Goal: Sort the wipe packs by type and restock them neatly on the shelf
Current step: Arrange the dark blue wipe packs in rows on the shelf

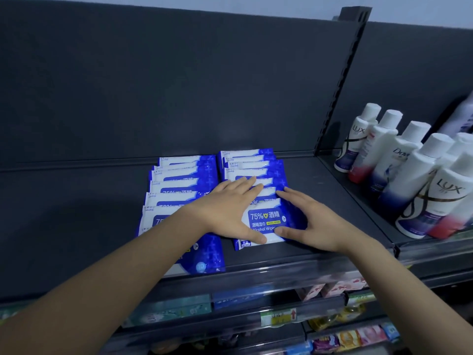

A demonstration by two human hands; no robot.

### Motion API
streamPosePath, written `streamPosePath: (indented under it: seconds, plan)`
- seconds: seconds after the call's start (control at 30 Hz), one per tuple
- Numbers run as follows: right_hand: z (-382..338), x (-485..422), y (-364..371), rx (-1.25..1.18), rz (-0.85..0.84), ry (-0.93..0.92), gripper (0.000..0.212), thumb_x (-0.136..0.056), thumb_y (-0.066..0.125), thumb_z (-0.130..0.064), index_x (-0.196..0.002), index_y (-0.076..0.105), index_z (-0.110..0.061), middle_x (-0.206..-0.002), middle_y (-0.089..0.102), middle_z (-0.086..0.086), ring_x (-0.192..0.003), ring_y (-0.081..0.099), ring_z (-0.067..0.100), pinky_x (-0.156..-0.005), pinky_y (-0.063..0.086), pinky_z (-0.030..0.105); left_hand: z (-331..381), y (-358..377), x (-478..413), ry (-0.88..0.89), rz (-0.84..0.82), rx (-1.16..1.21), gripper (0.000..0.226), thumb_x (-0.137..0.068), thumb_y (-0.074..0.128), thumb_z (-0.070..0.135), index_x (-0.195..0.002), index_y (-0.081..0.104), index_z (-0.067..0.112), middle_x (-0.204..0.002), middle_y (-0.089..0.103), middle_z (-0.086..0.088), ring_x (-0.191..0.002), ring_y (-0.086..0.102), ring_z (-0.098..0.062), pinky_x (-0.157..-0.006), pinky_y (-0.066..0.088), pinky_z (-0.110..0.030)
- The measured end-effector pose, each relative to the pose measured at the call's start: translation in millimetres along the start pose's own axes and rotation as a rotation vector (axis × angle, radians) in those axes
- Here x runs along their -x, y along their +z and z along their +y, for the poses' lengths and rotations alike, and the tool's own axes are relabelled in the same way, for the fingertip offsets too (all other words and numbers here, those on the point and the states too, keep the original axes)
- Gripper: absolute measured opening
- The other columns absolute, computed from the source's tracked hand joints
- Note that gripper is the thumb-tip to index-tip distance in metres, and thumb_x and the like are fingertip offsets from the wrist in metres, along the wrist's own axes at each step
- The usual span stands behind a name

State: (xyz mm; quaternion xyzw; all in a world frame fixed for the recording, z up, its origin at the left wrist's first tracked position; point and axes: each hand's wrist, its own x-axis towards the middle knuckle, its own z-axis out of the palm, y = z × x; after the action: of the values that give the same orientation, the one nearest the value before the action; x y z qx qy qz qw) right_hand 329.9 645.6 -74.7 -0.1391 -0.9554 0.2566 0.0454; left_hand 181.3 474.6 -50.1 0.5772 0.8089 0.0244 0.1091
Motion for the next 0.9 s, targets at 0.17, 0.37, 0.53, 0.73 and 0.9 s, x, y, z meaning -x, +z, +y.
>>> streamPosePath:
  seconds: [0.17, 0.37, 0.53, 0.73, 0.9]
  plan:
    - [2, 4, 1, 0.002, 0.029, -0.005, 0.088, -0.073, 0.064, -0.065, -0.148, 0.027, -0.039, -0.156, 0.018, -0.019, -0.142, 0.019, -0.001, -0.116, 0.021, 0.025, 0, 0, 2, 0.003, 0.002, -0.037, 0.105, -0.078, 0.05, 0.075, -0.153, -0.006, 0.028, -0.16, -0.014, 0.007, -0.146, -0.014, -0.009, -0.117, -0.009, -0.032]
    - [-6, 13, 3, 0.09, 0.156, 0.011, 0.088, -0.072, 0.045, -0.077, -0.148, 0.032, -0.033, -0.156, 0.028, -0.007, -0.143, 0.025, 0.006, -0.116, 0.027, 0.034, 8, 1, 11, 0.027, 0.097, -0.182, 0.094, -0.083, 0.034, 0.077, -0.153, 0.001, 0.024, -0.161, -0.003, 0.002, -0.147, -0.002, -0.014, -0.12, -0.001, -0.037]
    - [-36, 58, 2, 0.302, 0.45, 0.076, 0.066, -0.086, 0.049, -0.055, -0.139, 0.047, -0.016, -0.142, 0.049, 0.009, -0.13, 0.048, 0.024, -0.107, 0.04, 0.039, 35, -9, 29, 0.139, 0.22, -0.249, 0.084, -0.089, 0.027, 0.071, -0.153, 0.007, 0.021, -0.161, 0.007, 0.0, -0.147, 0.006, -0.016, -0.12, 0.005, -0.037]
    - [-101, 173, 38, 0.458, 0.68, 0.326, 0.053, -0.086, 0.057, -0.037, -0.131, 0.055, -0.009, -0.129, 0.059, 0.008, -0.119, 0.055, 0.027, -0.095, 0.045, 0.039, 84, 1, 80, 0.412, 0.27, -0.242, 0.086, -0.089, 0.026, 0.071, -0.153, 0.005, 0.019, -0.161, 0.008, -0.004, -0.147, 0.009, -0.02, -0.117, 0.008, -0.038]
    - [-143, 277, 97, 0.505, 0.66, 0.697, 0.053, -0.081, 0.062, -0.038, -0.127, 0.058, -0.012, -0.125, 0.061, 0.009, -0.112, 0.06, 0.03, -0.091, 0.05, 0.041, 121, 40, 137, 0.698, 0.284, -0.255, 0.08, -0.085, 0.032, 0.068, -0.143, 0.04, 0.014, -0.144, 0.046, -0.008, -0.133, 0.041, -0.025, -0.108, 0.03, -0.043]
